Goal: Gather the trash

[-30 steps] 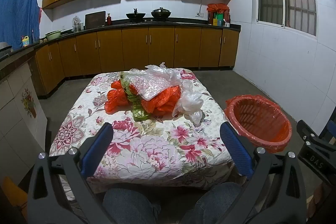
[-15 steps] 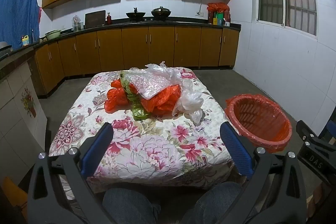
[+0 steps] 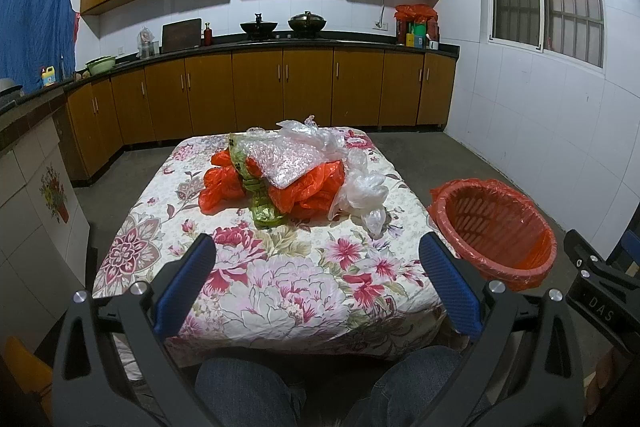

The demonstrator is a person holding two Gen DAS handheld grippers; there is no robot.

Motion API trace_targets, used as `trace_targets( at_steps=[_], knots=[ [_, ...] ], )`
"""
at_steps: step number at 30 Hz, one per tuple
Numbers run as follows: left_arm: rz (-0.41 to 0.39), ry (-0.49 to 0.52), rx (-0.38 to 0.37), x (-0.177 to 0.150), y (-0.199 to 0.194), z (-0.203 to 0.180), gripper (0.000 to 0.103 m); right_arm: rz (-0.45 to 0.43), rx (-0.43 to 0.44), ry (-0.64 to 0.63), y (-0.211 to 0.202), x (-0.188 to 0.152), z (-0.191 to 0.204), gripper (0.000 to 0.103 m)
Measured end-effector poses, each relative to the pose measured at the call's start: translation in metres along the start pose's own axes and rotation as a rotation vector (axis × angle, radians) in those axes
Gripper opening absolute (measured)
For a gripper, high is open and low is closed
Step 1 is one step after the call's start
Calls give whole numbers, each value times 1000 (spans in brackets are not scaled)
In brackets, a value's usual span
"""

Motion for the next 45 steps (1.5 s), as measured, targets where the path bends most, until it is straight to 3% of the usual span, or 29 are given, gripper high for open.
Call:
trace_targets(
  at_steps=[45],
  knots=[
    [10,-2,-1,0,1,0,99,7,-1,-1,6,0,3,101]
  ],
)
Point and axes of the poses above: each gripper's, at about its wrist camera, not at the fingertips, and y roughly the way its jaws point, z to its left, x to its top, the point moved 5 cm from there along y, roughly the way its jaws point, and after that the axes turned 6 degrees about z, right-handed, at the moved point
